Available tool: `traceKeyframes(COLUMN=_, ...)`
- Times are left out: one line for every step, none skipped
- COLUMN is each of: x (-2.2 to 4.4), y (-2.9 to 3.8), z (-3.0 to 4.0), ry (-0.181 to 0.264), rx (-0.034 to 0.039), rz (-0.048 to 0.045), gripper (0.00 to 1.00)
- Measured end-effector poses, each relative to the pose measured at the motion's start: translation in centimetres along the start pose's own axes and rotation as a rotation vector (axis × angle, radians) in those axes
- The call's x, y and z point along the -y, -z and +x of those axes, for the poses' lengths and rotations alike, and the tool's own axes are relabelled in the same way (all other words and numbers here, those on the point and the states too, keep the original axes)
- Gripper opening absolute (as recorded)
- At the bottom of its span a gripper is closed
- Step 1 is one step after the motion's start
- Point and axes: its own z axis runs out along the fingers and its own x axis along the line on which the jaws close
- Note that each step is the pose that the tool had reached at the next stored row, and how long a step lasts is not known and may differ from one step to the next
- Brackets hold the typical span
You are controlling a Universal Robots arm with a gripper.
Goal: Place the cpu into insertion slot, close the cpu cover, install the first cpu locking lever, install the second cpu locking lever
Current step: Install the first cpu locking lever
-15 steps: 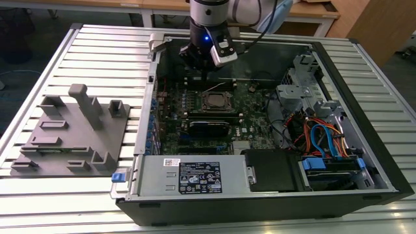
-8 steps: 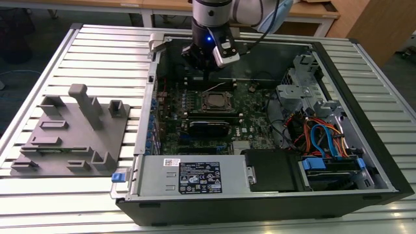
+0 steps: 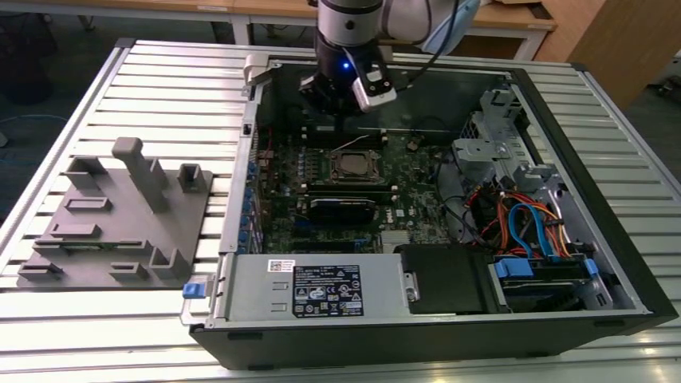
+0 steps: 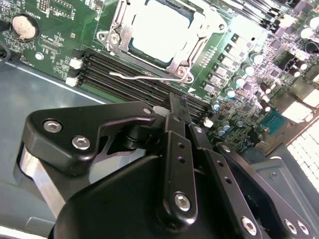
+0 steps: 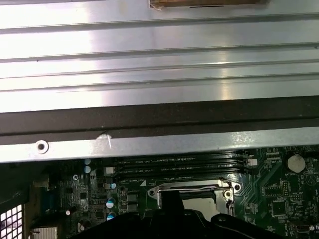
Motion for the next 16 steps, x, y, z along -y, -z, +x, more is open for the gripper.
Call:
traceKeyframes(x=-0.01, y=-0.02, z=-0.08, ry=0.001, rx=-0.0002, rz=-0.0001, gripper=0.1)
traceKeyframes(x=-0.01, y=-0.04, z=-0.17, ry=0.001, rx=-0.0003, rz=0.0, gripper=0.1)
traceKeyframes(x=-0.02, y=-0.06, z=-0.26, ry=0.001, rx=-0.0003, rz=0.0001, gripper=0.1)
traceKeyframes(x=-0.02, y=-0.1, z=-0.35, ry=0.001, rx=-0.0003, rz=0.0001, gripper=0.1)
traceKeyframes(x=-0.02, y=-0.15, z=-0.4, ry=0.001, rx=-0.0003, rz=0.0, gripper=0.1)
traceKeyframes(x=-0.02, y=-0.19, z=-0.44, ry=0.002, rx=-0.0003, rz=0.0001, gripper=0.1)
traceKeyframes(x=-0.02, y=-0.24, z=-0.47, ry=0.003, rx=-0.0004, rz=0.0002, gripper=0.1)
traceKeyframes(x=-0.03, y=-0.3, z=-0.48, ry=0.003, rx=-0.0004, rz=0.0001, gripper=0.1)
traceKeyframes(x=-0.03, y=-0.37, z=-0.5, ry=0.005, rx=-0.0005, rz=0.0001, gripper=0.1)
traceKeyframes(x=-0.04, y=-0.43, z=-0.52, ry=0.007, rx=-0.0007, rz=0.0, gripper=0.1)
traceKeyframes(x=-0.04, y=-0.48, z=-0.53, ry=0.01, rx=-0.001, rz=0.0, gripper=0.1)
traceKeyframes(x=-0.04, y=-0.54, z=-0.53, ry=0.014, rx=-0.0013, rz=-0.0001, gripper=0.1)
traceKeyframes(x=-0.04, y=-0.59, z=-0.54, ry=0.018, rx=-0.0017, rz=-0.0001, gripper=0.1)
traceKeyframes(x=-0.03, y=-0.64, z=-0.54, ry=0.023, rx=-0.0022, rz=-0.0001, gripper=0.1)
traceKeyframes(x=-0.03, y=-0.7, z=-0.56, ry=0.027, rx=-0.0025, rz=-0.0002, gripper=0.1)
traceKeyframes(x=-0.03, y=-0.72, z=-0.58, ry=0.027, rx=-0.0027, rz=-0.0001, gripper=0.1)
